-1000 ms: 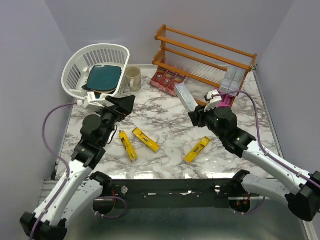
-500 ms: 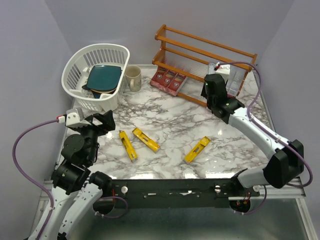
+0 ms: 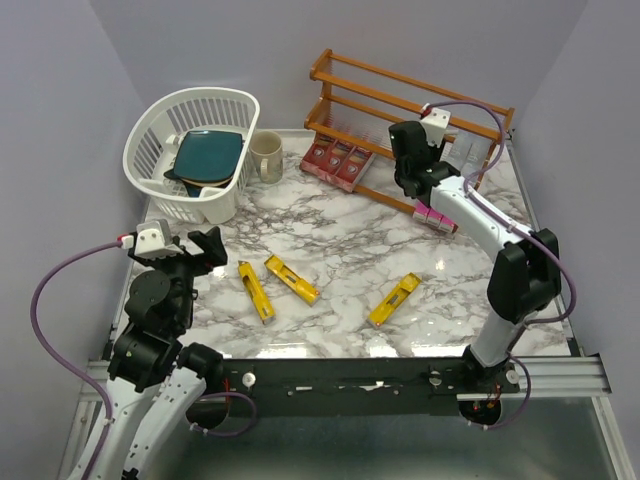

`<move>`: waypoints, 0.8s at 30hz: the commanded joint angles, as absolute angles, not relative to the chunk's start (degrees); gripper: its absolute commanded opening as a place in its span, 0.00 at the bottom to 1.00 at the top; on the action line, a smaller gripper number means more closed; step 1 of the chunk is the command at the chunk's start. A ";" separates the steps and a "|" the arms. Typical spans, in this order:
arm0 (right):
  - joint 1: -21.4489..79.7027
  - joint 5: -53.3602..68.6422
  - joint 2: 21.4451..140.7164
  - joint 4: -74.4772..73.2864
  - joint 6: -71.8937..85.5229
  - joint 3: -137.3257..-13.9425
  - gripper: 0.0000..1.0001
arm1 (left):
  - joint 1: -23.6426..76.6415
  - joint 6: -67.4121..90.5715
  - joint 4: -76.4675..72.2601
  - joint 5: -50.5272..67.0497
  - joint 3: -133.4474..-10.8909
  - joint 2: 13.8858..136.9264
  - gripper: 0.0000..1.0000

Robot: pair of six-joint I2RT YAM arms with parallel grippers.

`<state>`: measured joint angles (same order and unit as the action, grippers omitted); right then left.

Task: Place and organize the toothpastes onto the shelf
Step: Place the toothpaste on the shelf.

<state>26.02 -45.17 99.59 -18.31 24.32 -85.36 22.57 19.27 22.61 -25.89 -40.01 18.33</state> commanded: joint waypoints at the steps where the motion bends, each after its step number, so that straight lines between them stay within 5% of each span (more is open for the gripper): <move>1: 24.44 -51.24 102.47 -19.16 27.69 -89.12 0.20 | 21.10 18.54 22.33 -23.03 -39.20 17.23 0.99; 12: 21.80 -51.94 106.96 -22.40 31.46 -91.84 0.25 | 18.90 19.16 21.62 -19.43 -38.93 17.67 0.99; 20: 21.80 -50.89 104.42 -23.47 32.96 -89.21 0.54 | 18.37 19.16 21.36 -18.28 -38.85 18.11 0.99; 24: 21.88 -50.01 102.84 -23.55 33.05 -88.51 0.58 | 18.02 19.34 21.27 -17.84 -38.76 18.28 0.99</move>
